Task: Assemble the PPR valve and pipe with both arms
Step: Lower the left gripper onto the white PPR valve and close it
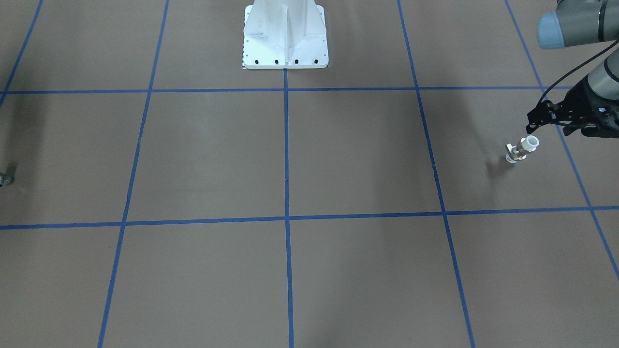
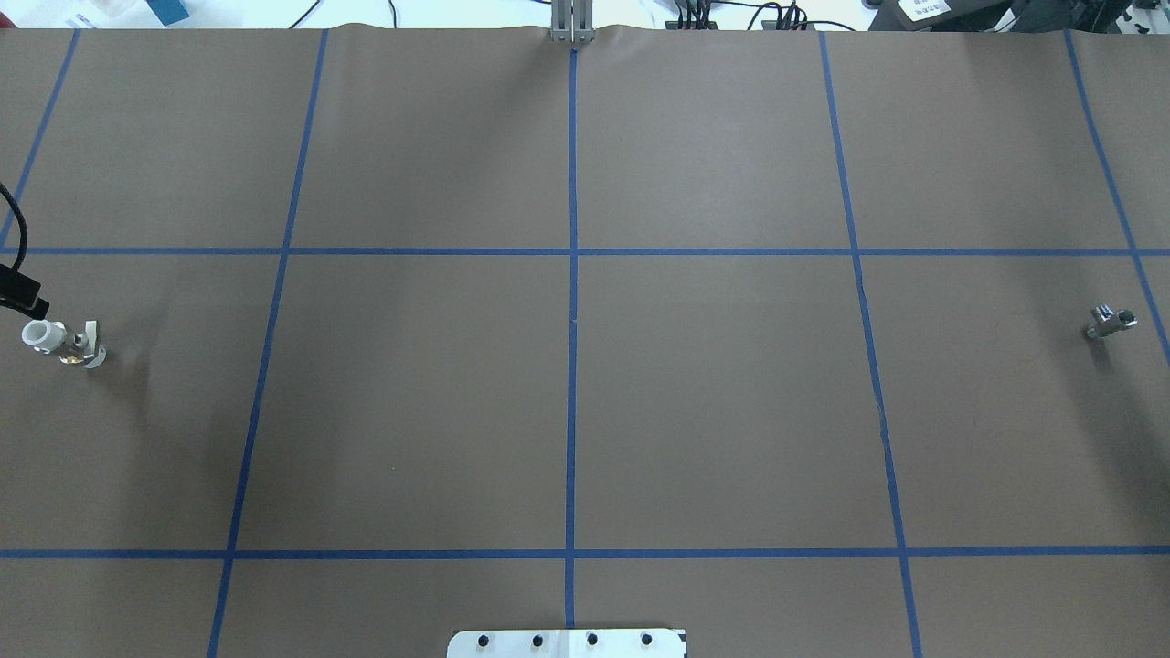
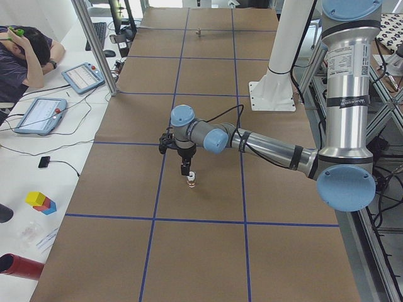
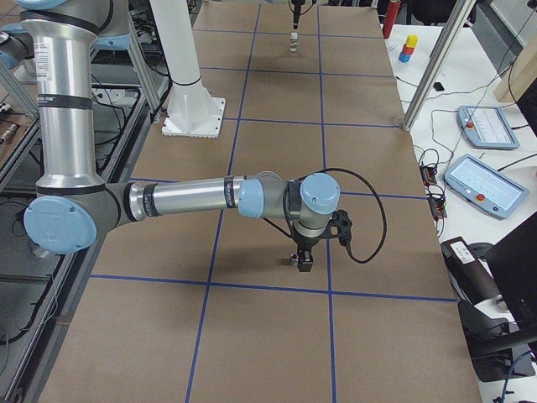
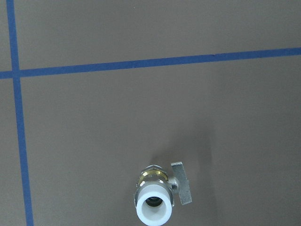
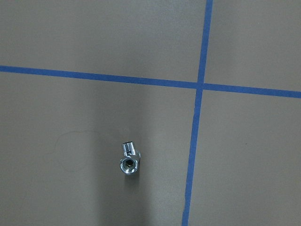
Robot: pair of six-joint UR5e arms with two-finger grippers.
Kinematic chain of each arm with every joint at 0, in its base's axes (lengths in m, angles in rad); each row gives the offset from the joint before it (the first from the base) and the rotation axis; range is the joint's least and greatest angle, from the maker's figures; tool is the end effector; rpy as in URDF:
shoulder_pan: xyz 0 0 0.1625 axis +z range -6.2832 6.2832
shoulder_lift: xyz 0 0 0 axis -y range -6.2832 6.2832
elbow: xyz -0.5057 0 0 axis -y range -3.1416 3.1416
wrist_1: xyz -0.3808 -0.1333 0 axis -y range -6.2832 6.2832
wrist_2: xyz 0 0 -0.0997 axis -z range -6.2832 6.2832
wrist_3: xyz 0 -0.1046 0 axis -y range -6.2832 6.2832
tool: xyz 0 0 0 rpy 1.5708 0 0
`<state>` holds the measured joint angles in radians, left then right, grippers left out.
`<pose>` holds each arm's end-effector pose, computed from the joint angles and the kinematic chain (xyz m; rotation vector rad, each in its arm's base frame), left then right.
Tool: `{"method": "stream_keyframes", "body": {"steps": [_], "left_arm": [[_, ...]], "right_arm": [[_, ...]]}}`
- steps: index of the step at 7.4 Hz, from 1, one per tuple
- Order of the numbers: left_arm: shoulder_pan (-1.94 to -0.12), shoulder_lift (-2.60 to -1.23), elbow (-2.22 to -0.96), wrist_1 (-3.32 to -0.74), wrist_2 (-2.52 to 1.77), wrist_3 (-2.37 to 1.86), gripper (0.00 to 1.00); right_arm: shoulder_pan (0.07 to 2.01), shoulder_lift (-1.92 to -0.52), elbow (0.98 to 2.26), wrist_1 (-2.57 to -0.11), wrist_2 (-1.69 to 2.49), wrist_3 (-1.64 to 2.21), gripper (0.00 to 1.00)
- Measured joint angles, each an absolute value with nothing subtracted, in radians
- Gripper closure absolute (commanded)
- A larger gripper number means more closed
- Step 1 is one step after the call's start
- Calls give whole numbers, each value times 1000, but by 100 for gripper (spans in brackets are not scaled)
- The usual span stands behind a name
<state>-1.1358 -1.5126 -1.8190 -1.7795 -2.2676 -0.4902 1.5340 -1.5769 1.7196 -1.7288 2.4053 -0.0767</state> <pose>0.1370 -0.4519 0.6306 0.0354 0.7854 0.0866 0.0384 -0.4742 0.6858 0.0023 -0.8350 -0.1004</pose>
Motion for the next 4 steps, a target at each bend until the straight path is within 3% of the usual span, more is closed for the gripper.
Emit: {"method": "stream_keyframes", "body": {"steps": [4], "left_arm": [[-1090,-1522,-1738,-1867,-2259,-532,0]], "right_arm": [[1534,-1577,1719,-1729,2405,-77,1]]}}
